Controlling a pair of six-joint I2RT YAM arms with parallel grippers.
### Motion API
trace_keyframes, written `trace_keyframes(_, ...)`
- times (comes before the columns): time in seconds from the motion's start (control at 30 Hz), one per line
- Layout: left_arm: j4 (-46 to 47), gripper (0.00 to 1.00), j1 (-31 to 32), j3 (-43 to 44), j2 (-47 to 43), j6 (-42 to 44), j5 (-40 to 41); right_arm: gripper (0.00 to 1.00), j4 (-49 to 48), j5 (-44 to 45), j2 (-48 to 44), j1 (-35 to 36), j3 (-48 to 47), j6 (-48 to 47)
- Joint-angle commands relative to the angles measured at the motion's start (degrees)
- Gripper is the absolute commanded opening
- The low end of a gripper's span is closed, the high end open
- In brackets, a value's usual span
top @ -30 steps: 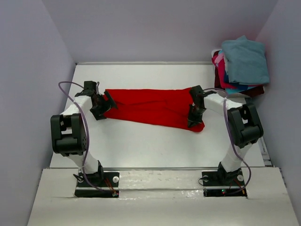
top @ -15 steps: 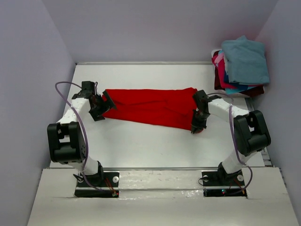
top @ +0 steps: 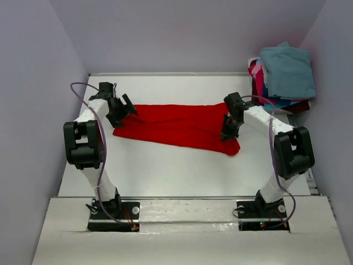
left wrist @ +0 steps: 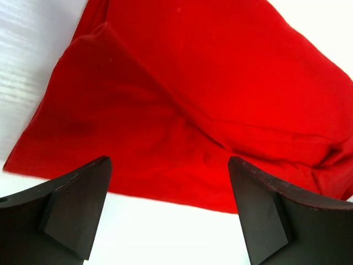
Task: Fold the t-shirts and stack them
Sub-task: Fold the tshirt
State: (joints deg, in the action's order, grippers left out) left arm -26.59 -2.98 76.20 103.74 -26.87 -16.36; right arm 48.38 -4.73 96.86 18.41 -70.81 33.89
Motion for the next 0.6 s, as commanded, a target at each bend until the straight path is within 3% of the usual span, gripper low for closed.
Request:
trace_keyframes(0.0,1.01,0.99,0.08,3.33,3.47,0.16,-1.57,0.18,-0.3,0.34,2.54,0.04,-2.23,0.39)
trace_keyframes(0.57,-0.48,0.99,0.61,13.01,10.69,0.68,3.79,0.14,-7.34,0.95,6.68,0.04,6.73,-0.31)
